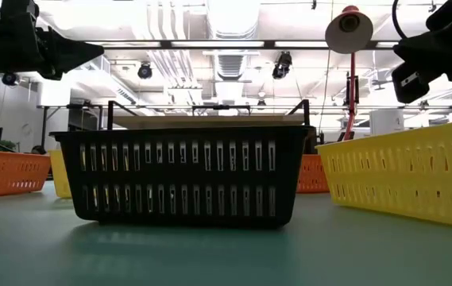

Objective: Stack baskets on shelf by color

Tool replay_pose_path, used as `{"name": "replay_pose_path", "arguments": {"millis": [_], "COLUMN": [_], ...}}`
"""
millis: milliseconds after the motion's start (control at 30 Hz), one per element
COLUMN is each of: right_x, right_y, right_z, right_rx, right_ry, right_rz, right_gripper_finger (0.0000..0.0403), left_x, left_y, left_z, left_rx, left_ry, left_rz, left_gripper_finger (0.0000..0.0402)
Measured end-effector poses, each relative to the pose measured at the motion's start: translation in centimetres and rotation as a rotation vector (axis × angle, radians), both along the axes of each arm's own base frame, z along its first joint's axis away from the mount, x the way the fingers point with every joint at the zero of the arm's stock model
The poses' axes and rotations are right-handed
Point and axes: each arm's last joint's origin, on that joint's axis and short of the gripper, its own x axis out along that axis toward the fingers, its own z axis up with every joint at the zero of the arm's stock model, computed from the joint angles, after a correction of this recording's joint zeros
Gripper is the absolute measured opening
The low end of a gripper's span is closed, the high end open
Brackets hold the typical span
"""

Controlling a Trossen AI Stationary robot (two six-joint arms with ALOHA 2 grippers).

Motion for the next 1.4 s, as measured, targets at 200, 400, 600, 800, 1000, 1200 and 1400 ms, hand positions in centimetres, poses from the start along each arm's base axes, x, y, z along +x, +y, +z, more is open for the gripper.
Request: {"name": "replay_pose_path", "arguments": {"millis": [200,400,600,800,1000,1200,1400], "right_x": [0.0,-0.1,0.0,0.0,0.0,0.0,0.0], "right_y": [0.0,0.0,0.0,0.0,-0.1,-0.1,-0.3], "right_z": [0.0,-0.8,-0.8,-0.7,0.3,0.4,1.0], "right_rx": [0.0,-0.142,-0.159,-0.163,0.065,0.068,-0.039], "right_ry": [0.0,0.088,0.083,0.077,0.012,0.005,-0.07], "right_rz": [0.0,0.004,0.005,0.004,-0.024,-0.047,-0.12], "right_gripper_finger": [0.0028,0.0028,0.0028,0.0028,0.0028,0.0028,0.0028], "left_x": [0.0,0.0,0.0,0.0,0.0,-0.2,-0.6], "left_y": [0.0,0.0,0.0,-0.1,-0.8,-0.8,-0.8], "left_z": [0.0,0.0,0.0,0.2,0.9,1.7,2.6], "left_rx": [0.0,0.0,0.0,-0.022,-0.443,-0.467,-0.459], "left_ry": [0.0,0.0,0.0,-0.026,-0.218,-0.31,-0.4], "left_rz": [0.0,0.0,0.0,-0.029,-0.419,-0.448,-0.488], "left_gripper_finger": [0.0,0.0,0.0,0.0,0.0,0.0,0.0]}}
